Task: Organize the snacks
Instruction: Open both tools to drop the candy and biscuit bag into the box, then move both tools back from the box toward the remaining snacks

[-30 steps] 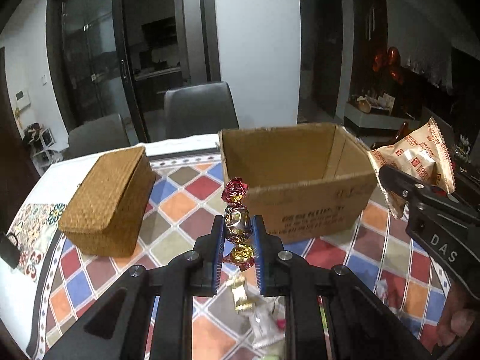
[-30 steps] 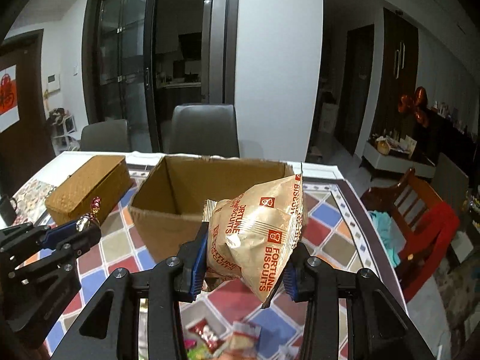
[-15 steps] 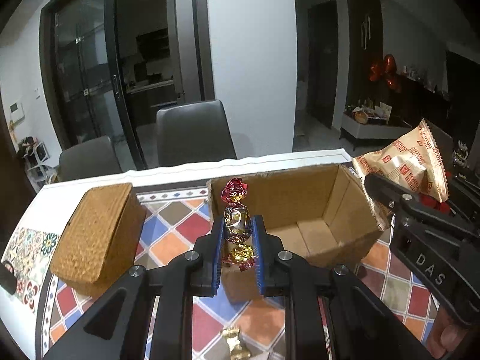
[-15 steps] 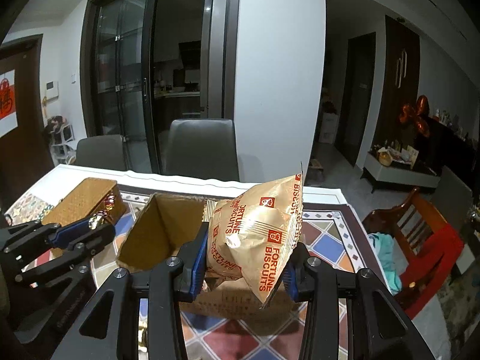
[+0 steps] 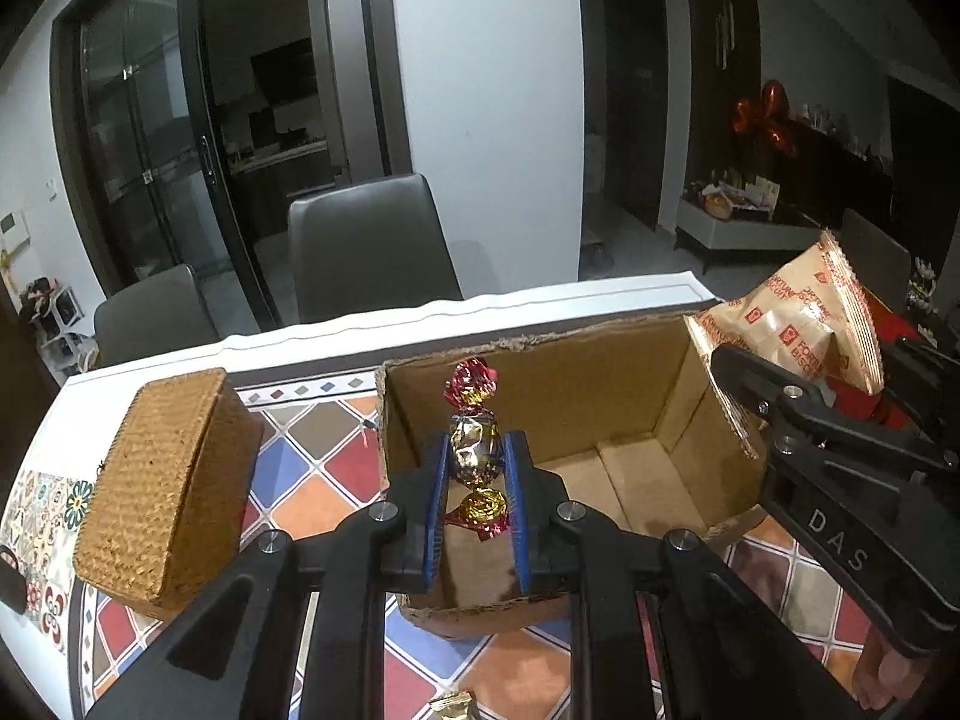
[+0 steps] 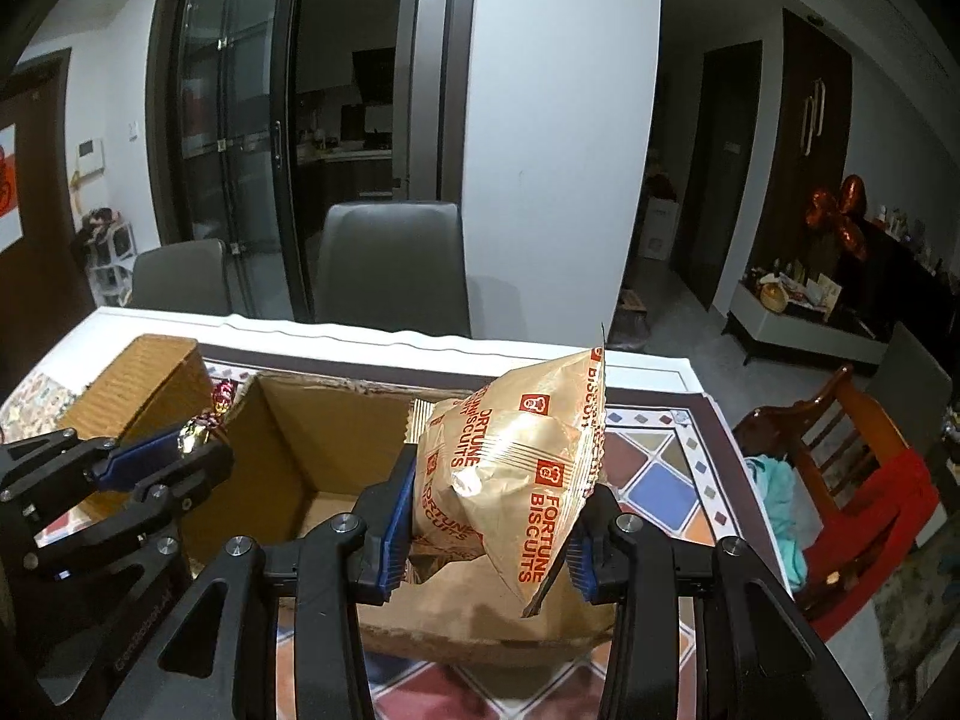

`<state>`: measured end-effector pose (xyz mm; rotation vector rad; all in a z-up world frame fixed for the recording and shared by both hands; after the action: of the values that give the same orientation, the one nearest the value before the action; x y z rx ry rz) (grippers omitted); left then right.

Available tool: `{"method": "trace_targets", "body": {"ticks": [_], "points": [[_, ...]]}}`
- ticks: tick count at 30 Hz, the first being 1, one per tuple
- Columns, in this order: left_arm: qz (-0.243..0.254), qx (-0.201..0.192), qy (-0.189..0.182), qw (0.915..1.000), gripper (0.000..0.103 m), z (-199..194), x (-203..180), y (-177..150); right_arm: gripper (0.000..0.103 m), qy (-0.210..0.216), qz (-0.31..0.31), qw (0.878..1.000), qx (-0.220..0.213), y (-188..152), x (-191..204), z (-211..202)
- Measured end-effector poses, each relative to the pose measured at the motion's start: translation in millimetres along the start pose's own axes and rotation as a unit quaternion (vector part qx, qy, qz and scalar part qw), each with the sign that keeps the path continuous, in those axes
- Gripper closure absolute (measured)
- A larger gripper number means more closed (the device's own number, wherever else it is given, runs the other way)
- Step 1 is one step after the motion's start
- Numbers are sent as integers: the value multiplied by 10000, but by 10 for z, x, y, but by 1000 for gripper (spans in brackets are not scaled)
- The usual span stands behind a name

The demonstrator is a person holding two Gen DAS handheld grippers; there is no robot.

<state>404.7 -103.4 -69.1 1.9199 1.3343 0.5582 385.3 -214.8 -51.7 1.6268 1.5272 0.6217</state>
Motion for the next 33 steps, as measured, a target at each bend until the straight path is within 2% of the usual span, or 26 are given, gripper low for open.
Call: {"method": "trace_targets", "body": {"ticks": [1, 2, 3, 5, 12, 21, 33], "points": [[-8, 6, 4, 10000, 83, 7, 0, 5, 55, 20, -11, 10000, 24, 22, 3, 21], [-7, 16, 21, 10000, 77, 5, 5, 0, 48, 9, -11, 10000, 32, 23, 4, 27], [-7, 15, 24, 10000, 66, -1, 4, 2, 39, -19, -8, 10000, 28, 41, 8, 24], [-17, -53, 78, 10000, 53, -42, 28, 20, 31, -67, -7, 10000, -30, 57, -7, 2], [-125, -285, 228, 9993, 35, -255, 113, 58, 28, -264, 24, 9996, -109, 69, -78, -180], [-67, -439, 325, 9985, 28, -617, 50, -39, 28, -380, 184, 9987, -274, 19, -219, -576], [-27, -494, 299, 9983, 28, -962, -106, -215, 27, -450, 350, 9976, -402, -125, -392, -958]]}}
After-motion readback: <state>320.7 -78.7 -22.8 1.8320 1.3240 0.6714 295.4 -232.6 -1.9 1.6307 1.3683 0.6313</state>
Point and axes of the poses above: each gripper's, at about its wrist camera, not at the fingertips, and z roughly the way its jaws point, x to its left, y to its top, the point moved 8 cm from there along z, roughly the way its jaws point, and after that the axes turned 10 degrees about -y, right-handed, at the moved point
